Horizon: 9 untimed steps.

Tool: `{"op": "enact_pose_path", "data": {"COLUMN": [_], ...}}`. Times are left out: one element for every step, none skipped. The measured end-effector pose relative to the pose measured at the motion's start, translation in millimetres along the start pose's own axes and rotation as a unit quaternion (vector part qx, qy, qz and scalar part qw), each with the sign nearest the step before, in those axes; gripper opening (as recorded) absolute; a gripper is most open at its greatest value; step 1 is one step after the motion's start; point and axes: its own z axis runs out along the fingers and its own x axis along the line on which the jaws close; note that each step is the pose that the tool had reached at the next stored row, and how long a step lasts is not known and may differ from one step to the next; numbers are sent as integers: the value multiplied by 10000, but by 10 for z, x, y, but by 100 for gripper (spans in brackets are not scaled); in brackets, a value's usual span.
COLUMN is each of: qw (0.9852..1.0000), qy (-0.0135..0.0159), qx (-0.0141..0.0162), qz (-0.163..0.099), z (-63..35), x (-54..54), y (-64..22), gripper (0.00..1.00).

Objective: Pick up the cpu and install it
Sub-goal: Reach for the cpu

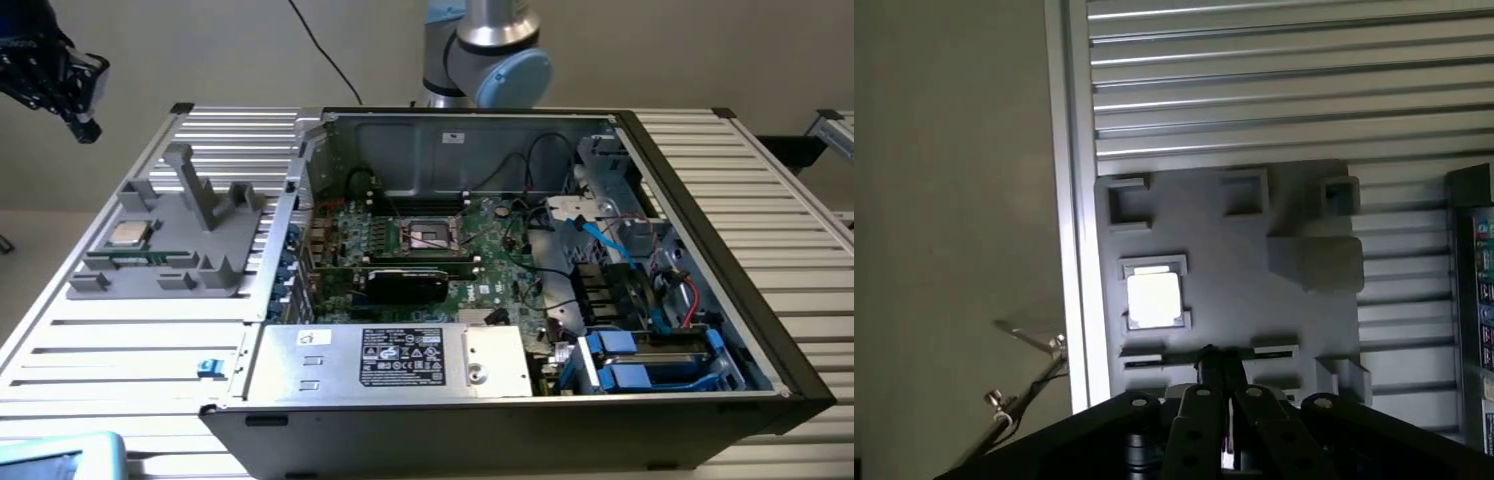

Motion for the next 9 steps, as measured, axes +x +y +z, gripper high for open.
{"op": "enact_pose_path", "data": {"qw": [10000,10000,10000,10000,10000,10000,10000,10000,10000], "qy": [1,0,0,0,0,4,7,9,9], "qx": [0,0,0,0,0,2,3,4,4], "qz": [0,-1,0,0,0,0,0,-1,-1], "z": [5,12,17,24,34,47,61,75,85], "x": [46,92,138,175,186,189,192,195,202], "y": [13,26,40,56,73,90,107,132,156], "gripper": [11,11,11,11,11,11,11,11,11]}}
